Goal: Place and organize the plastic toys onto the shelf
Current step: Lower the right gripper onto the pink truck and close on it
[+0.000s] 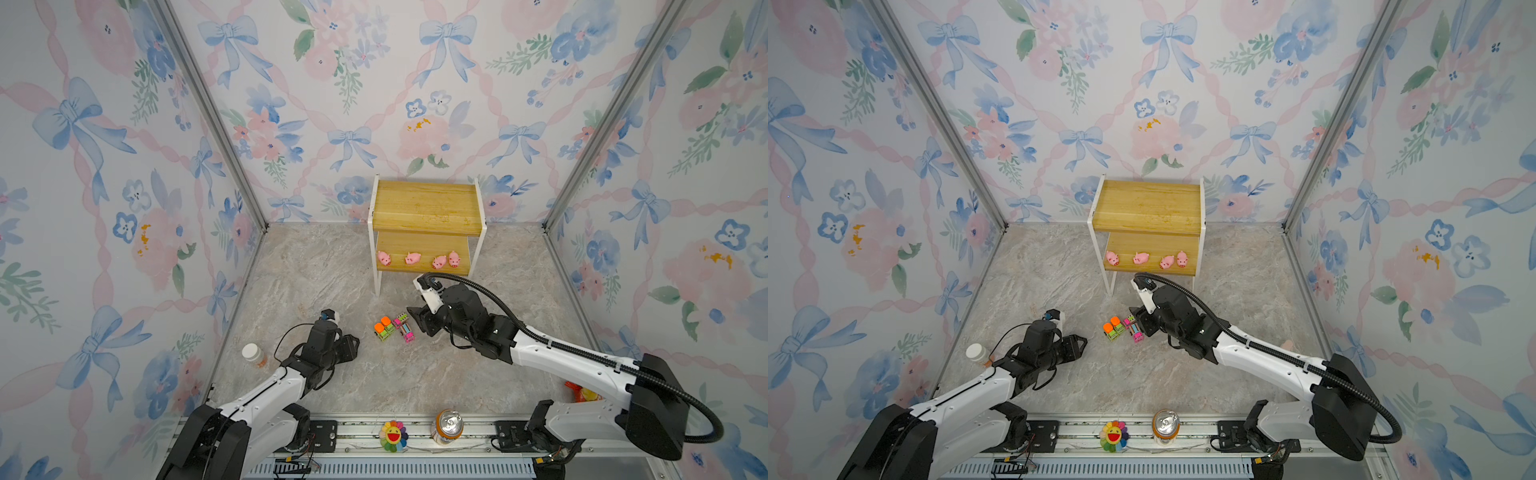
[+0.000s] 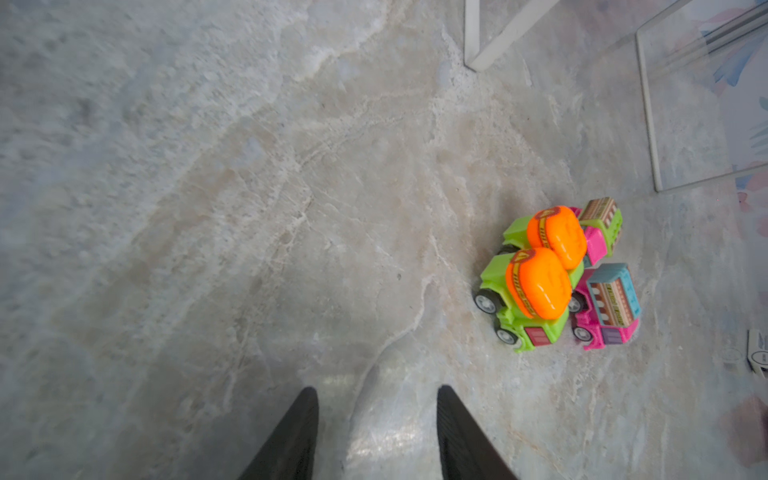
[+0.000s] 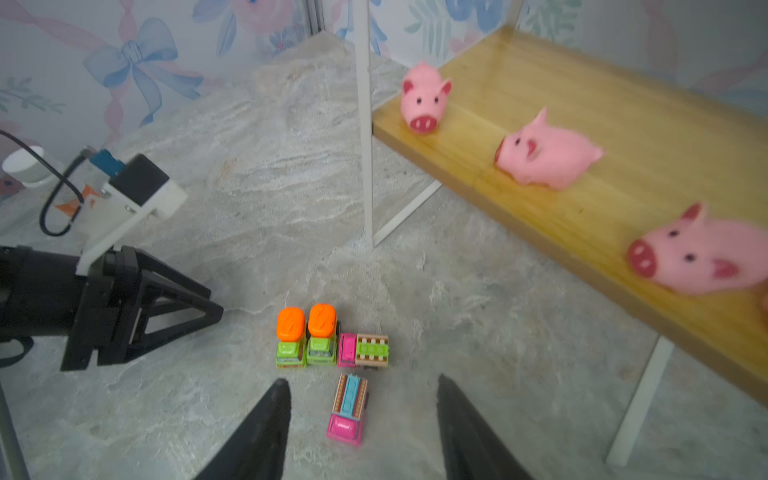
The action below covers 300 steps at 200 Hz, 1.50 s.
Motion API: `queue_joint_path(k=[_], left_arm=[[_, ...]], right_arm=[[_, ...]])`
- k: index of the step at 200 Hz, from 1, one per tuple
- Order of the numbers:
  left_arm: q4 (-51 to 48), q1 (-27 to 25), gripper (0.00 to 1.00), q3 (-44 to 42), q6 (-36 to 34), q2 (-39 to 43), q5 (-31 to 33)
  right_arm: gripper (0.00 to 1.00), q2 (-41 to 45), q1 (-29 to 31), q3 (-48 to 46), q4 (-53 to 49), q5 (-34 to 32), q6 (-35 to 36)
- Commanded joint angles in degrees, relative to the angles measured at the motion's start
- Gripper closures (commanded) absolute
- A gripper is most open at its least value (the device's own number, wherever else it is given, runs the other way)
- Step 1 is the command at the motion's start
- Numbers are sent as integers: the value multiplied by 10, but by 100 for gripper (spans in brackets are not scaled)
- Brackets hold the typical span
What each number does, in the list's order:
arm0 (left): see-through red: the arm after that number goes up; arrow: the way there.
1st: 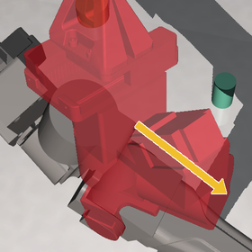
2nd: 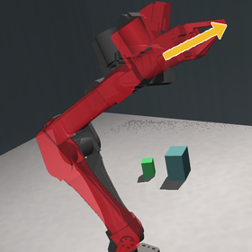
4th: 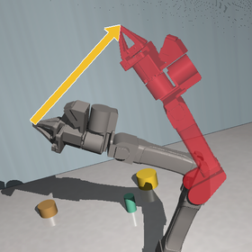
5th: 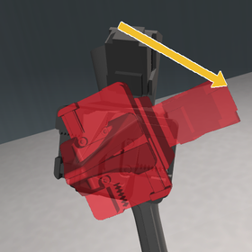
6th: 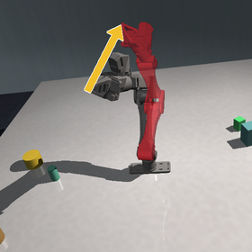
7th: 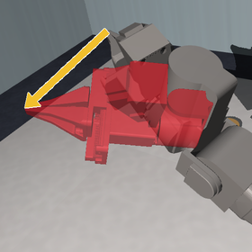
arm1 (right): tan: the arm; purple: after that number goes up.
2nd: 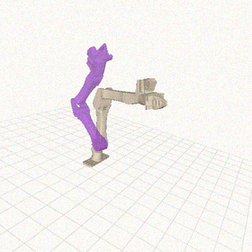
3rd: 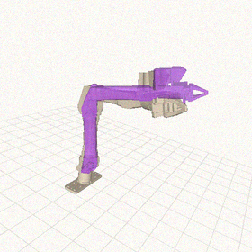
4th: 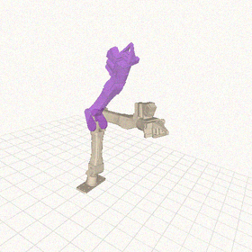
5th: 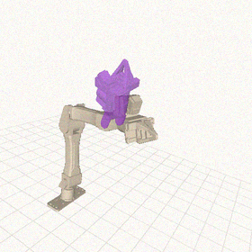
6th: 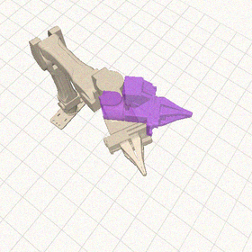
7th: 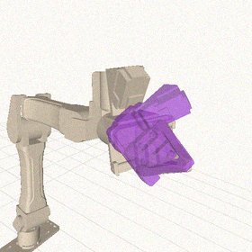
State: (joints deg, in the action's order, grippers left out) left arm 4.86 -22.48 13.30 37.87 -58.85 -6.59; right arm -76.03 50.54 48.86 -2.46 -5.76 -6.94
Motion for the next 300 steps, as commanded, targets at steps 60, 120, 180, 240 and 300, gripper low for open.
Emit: queue_joint_path(k=[60,120,180,240,300], left_arm=[[10,-15,52,11,-6,1,-17],[6,-19,52,10,-5,1,-10],[5,-20,52,13,-5,-4,-7],[4,-20,52,12,-3,-1,-6],[-2,-21,52,8,-2,16,0]], right_arm=[[42,-115,3,5,-21,29,-83],[41,-212,6,50,-8,19,-111],[43,-256,5,74,-12,17,-112],[66,-263,7,80,-30,18,-110],[80,-191,11,86,-96,27,-105]])
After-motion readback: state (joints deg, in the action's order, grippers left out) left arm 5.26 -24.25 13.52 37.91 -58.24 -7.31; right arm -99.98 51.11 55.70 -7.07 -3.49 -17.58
